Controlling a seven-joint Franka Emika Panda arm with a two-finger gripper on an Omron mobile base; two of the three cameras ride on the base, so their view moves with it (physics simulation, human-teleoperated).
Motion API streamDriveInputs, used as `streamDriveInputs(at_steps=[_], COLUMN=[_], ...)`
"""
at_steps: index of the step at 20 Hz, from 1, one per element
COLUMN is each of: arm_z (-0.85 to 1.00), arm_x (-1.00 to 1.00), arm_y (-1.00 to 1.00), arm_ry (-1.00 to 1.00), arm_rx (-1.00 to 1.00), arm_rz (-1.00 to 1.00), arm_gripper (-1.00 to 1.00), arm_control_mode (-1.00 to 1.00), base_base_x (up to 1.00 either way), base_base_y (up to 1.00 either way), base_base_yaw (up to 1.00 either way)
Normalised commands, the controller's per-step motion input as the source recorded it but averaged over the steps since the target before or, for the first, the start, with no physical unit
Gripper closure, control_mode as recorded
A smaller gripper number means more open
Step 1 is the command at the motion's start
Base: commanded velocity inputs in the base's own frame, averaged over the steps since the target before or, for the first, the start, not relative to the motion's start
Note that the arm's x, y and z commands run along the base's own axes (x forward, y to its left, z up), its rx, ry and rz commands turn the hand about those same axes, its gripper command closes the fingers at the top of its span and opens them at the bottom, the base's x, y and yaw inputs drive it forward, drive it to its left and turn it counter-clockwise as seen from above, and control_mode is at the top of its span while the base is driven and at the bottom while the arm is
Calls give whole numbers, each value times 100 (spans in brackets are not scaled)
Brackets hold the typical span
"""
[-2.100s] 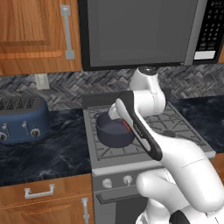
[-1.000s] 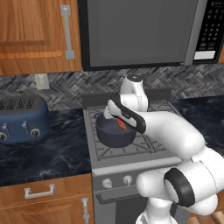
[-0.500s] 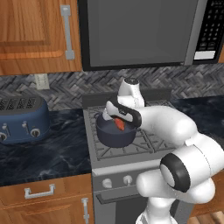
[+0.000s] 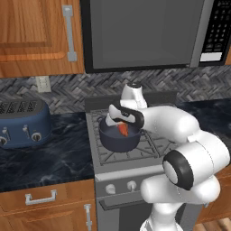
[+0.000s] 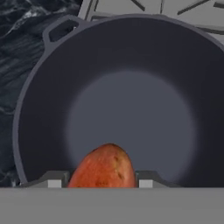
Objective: Turn on the burner for the pot on the stove. Wait thirty seconds for the pot to heat up. Then add the sweet potato to the pot.
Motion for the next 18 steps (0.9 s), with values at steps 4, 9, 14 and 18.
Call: streamDriveInputs(at_steps=[4,9,14,18], arm_z=[-21,-17,-10,0], arm_x=[20,13,7,2], arm_y=[-3,-3,-7,-1], arm_ry=[4,4,0,0], arm_rx=[0,0,0,0], arm_rz=[0,0,0,0], arm_gripper=[100,100,100,100], arm_control_mode=[-100,-100,-100,-100], base_base_x=[0,0,0,0], base_base_y=[0,0,0,0], base_base_yaw=[0,0,0,0])
